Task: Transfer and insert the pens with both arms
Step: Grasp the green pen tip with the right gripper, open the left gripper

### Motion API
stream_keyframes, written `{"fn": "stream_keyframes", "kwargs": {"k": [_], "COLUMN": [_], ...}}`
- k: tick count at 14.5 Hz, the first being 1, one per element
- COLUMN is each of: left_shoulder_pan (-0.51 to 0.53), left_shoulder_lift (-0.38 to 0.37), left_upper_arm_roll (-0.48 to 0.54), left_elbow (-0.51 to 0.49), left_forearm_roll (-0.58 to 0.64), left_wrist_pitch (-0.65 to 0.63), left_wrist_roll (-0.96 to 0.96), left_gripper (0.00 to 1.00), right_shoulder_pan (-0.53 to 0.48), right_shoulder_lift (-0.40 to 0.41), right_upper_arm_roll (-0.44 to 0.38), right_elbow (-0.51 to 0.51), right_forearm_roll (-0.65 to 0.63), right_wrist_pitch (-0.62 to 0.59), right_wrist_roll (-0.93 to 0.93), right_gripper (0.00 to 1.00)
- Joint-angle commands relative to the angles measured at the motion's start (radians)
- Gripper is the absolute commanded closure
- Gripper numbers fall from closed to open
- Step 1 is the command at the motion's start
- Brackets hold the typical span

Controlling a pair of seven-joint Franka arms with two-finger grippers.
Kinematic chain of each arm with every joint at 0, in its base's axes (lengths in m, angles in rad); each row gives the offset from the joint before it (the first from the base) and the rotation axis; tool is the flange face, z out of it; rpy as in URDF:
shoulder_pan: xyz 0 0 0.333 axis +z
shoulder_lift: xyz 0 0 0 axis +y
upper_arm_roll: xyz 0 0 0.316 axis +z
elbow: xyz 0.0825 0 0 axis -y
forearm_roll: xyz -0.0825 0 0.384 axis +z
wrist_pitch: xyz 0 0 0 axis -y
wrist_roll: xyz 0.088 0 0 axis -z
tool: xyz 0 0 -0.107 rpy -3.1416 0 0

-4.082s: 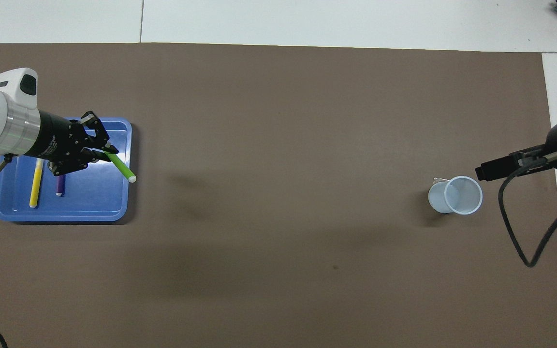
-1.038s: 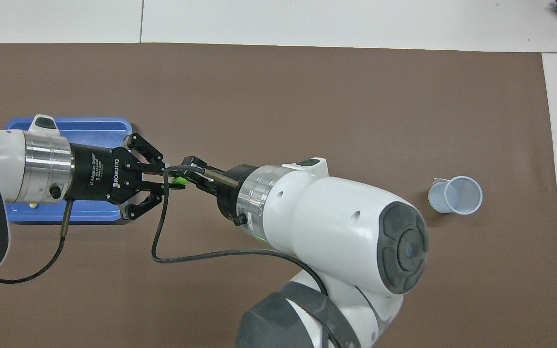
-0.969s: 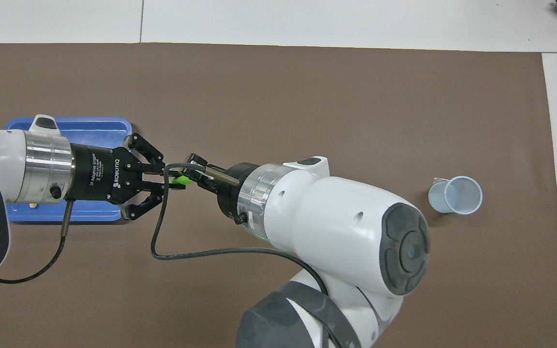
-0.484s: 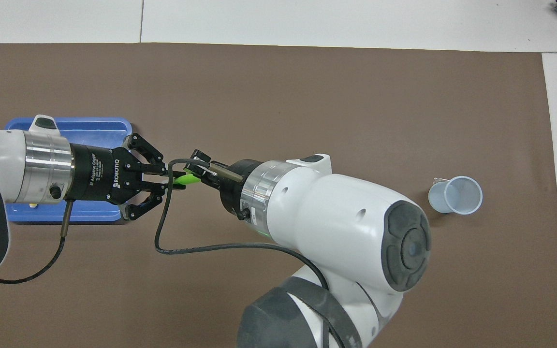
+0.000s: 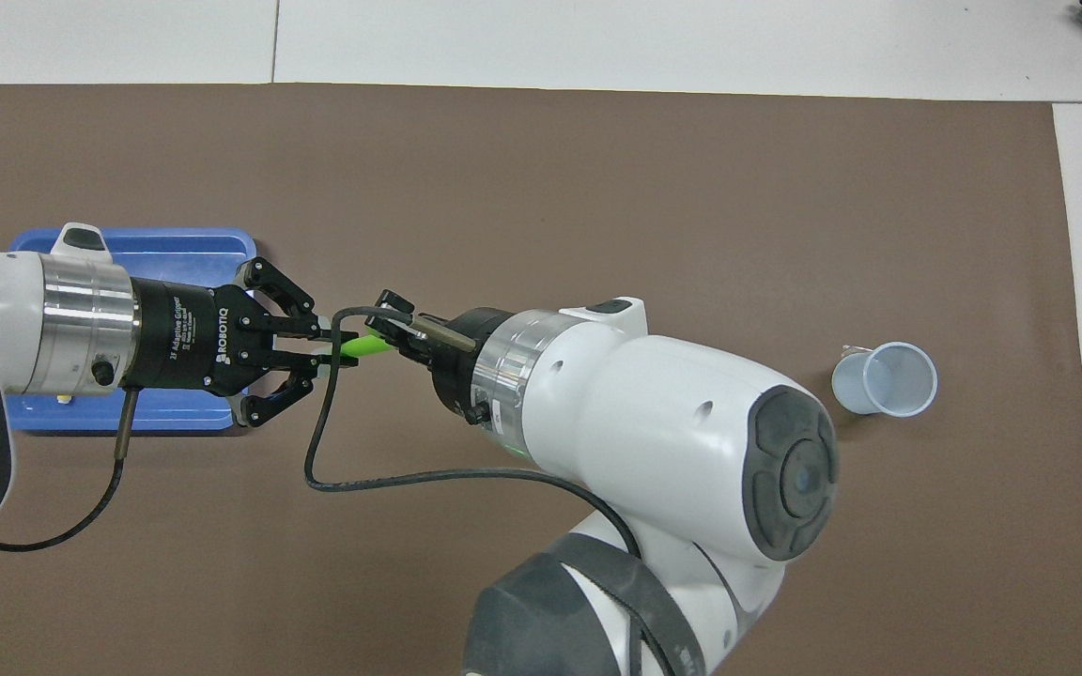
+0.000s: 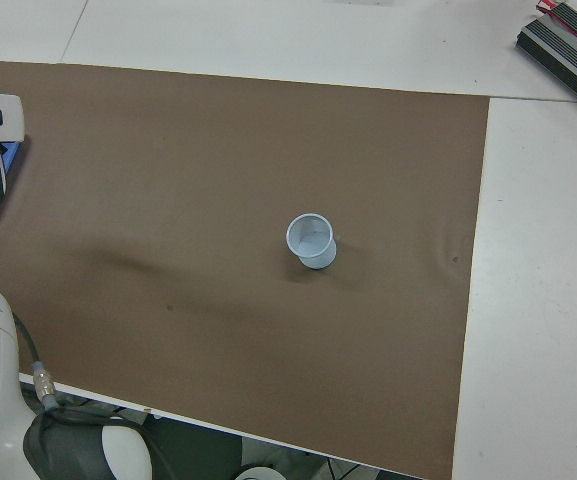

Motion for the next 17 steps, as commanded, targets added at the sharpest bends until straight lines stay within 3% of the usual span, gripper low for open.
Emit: {"fn": "stream_keyframes", "kwargs": {"k": [1,3,5,6,10,13,17], "left_shoulder_pan": [-0.016,-0.032,-0.053,-0.056,-0.055,-0.049,-0.039], "left_shoulder_lift": [-0.034,-0.034,-0.034,-0.035,-0.044,-0.049,-0.051], "left_upper_arm_roll": [0.004,0.006,0.006,0.006,0.004,0.004,0.012], "left_elbow": [-0.036,-0.035,-0.035,-0.035,-0.036,-0.036,-0.036], "left_forearm_roll": [-0.030,-0.027,-0.019,-0.016,-0.011,0.004,0.172], "left_wrist_pitch": [0.002,0.001,0.012,0.014,0.012,-0.001,-0.058], "left_wrist_roll": [-0.012,-0.004,0.003,0.003,0.010,0.116,0.414], "left_gripper": [1.00,1.00,0.68,0.31,0.35,0.38,0.42], "right_shoulder_pan": [-0.011,-0.012,-0.014,-0.014,-0.046,-0.101,-0.179], "right_shoulder_lift": [-0.002,-0.002,-0.002,-0.002,-0.005,-0.013,-0.042], "right_upper_arm_roll": [0.009,0.009,0.009,0.007,0.007,0.007,0.006], "right_elbow": [-0.003,-0.003,-0.003,-0.003,-0.006,-0.016,-0.067], "right_forearm_roll": [0.028,0.028,0.028,0.028,0.028,0.028,0.024], "right_wrist_pitch": [0.017,0.017,0.017,0.016,-0.035,-0.108,-0.208], "right_wrist_roll": [-0.033,-0.033,-0.033,-0.034,-0.141,-0.278,-0.497], "right_gripper": [1.00,1.00,1.00,1.00,1.00,1.00,1.00]}}
